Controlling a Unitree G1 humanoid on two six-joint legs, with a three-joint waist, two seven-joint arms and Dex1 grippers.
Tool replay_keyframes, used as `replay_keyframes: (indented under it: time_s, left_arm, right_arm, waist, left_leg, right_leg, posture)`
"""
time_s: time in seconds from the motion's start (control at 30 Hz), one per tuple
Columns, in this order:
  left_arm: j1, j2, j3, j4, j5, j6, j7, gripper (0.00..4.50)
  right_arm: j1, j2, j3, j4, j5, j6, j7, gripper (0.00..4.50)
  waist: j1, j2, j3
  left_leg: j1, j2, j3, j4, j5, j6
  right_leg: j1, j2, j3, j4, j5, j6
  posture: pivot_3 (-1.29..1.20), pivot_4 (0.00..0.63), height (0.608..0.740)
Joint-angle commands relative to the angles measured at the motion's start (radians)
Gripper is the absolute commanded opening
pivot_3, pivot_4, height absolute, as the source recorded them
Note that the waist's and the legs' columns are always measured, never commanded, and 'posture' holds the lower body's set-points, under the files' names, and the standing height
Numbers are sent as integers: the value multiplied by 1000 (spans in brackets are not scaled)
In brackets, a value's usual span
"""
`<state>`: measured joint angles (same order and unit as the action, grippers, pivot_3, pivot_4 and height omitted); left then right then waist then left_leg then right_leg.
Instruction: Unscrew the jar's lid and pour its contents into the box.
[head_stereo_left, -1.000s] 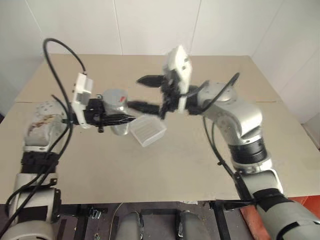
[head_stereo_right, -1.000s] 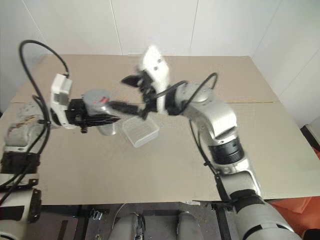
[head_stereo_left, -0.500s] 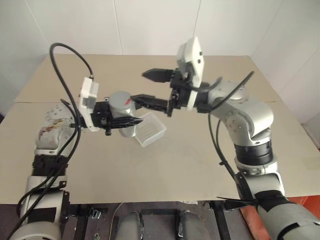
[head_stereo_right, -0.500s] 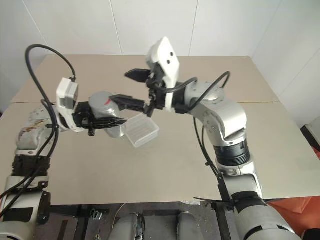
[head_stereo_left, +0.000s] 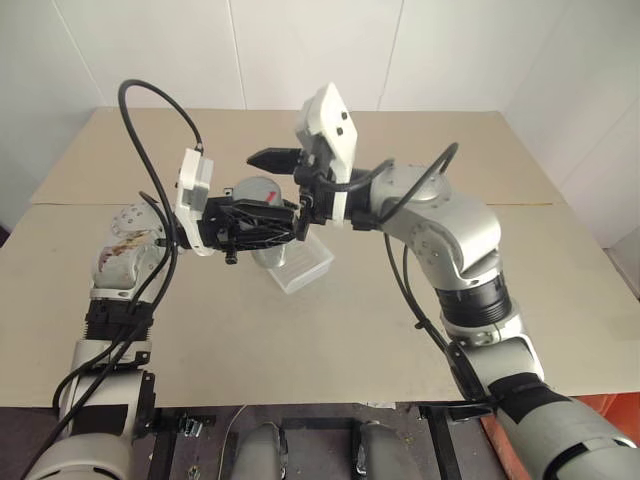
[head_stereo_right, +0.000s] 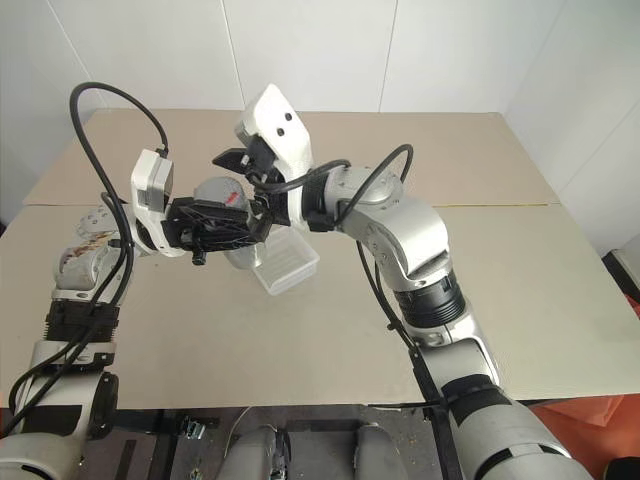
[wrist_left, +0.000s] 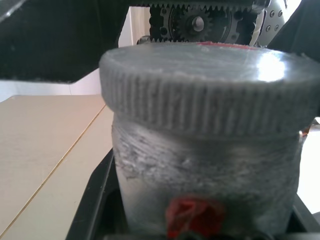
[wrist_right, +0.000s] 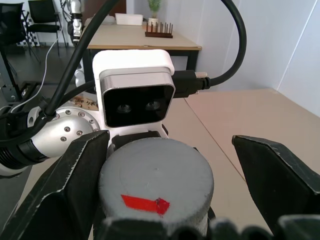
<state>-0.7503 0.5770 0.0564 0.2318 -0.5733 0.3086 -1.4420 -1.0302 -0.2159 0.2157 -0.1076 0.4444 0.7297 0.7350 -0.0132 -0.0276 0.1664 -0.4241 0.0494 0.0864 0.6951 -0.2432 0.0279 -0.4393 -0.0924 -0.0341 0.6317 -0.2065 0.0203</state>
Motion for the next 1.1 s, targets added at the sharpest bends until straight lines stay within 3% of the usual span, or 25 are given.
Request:
replay_keyframes:
  time_s: [0.03,0.57,0.87,1.1]
  left_arm:
    - [-12,33,32,-21,-14,-8,-17,1944]
    - [64,110,77,-89,-62,26,-35,1944]
    - [15,52,39,-38,-38,8,-17,1944]
    - [-29,13,22,7,-16,-5,-32,1944]
  right_arm:
    - [-19,-24,-33,-7,-13,-27,3,4465]
    - [55,-169,-109,-43,9,-13,21,4465]
    - [43,-146,-114,-140,111,12,73,4465]
    - [12,-72,-55,-140,83,5,28,4465]
  waist:
    - [0,0,0]
    - [0,0,0]
    - [1,0,0]
    - [1,0,0]
  left_leg:
    - [0,0,0,0,0,0]
    - [0,0,0,0,0,0]
    - [0,0,0,0,0,0]
    - [0,0,0,0,0,0]
  right_leg:
    - [0,0,0,0,0,0]
    - [0,0,0,-1,0,0]
    - [0,0,0,-1,0,0]
    - [0,0,0,0,0,0]
  posture:
    - [0,150,740]
    - [0,150,740]
    - [0,150,740]
    - [0,150,740]
